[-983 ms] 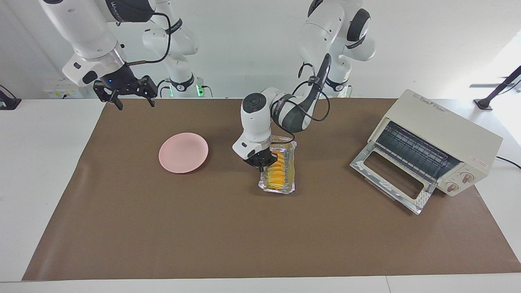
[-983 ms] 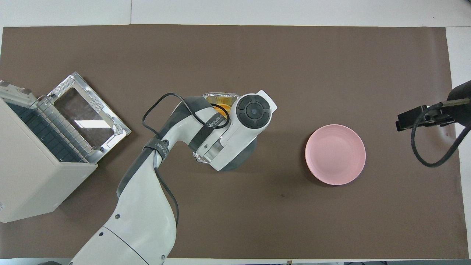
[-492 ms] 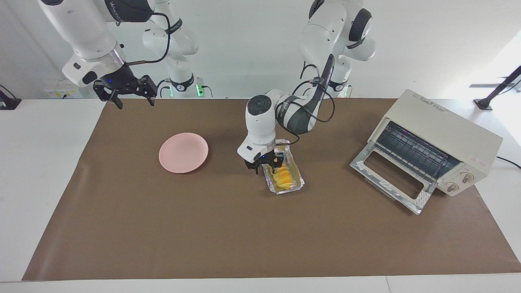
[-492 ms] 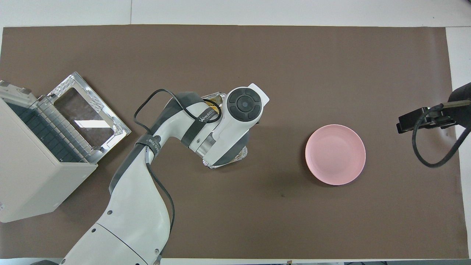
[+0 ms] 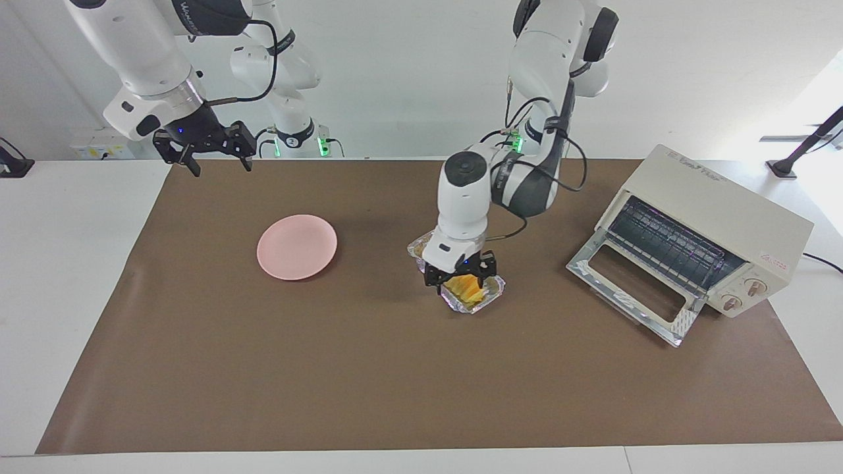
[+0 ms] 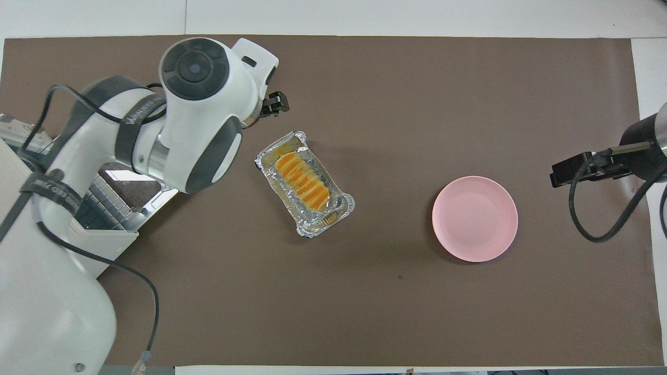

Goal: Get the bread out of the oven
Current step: 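Open and retract the left gripper while the right gripper reaches forward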

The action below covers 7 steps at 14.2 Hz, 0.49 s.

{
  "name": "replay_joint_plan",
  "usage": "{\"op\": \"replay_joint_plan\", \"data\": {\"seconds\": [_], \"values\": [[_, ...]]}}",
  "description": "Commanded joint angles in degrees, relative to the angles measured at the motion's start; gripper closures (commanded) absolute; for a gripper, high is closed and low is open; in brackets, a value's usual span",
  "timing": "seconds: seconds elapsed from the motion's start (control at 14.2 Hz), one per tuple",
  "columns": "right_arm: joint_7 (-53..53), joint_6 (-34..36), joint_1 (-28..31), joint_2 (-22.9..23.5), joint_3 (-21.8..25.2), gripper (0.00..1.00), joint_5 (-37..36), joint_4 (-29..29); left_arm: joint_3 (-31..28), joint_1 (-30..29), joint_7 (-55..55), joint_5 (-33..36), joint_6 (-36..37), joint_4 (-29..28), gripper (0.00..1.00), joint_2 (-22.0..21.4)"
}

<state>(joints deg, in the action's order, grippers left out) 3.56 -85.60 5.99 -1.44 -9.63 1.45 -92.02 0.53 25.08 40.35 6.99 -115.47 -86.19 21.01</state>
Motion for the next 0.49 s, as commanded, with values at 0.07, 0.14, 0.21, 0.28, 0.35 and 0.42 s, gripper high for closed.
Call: {"op": "replay_joint_plan", "data": {"seconds": [0.07,0.14,0.21,0.28,0.35,0.42], "values": [[0.4,-6.2,-6.8,-0.6,-0.1,0.00,0.8,-4.3,0.7,-9.8,-10.9,-0.9,8.3,-2.2,0.00,-6.4],[0.3,-7.8,-9.0,1.2,-0.1,0.00,0.8,-4.1,0.6,-11.8,-15.6,-0.9,10.9,-2.2,0.00,-7.6],[0.3,-9.9,-11.2,3.3,-0.1,0.00,0.8,-3.8,0.7,-13.9,-18.8,-1.0,13.4,-2.2,0.00,-8.5],[0.1,-12.6,-13.7,5.3,-0.1,0.00,0.9,-3.6,0.7,-15.9,-21.5,-1.4,16.3,-2.2,0.00,-9.7],[-1.3,-15.9,-16.7,7.5,-0.1,0.00,0.8,-3.5,0.6,-16.7,-23.9,-1.9,18.5,-2.2,0.00,-10.8],[-3.2,-18.7,-19.5,9.4,0.0,0.00,0.7,-3.4,0.5,-17.4,-25.4,-1.9,20.4,-2.3,0.00,-11.9]]}}
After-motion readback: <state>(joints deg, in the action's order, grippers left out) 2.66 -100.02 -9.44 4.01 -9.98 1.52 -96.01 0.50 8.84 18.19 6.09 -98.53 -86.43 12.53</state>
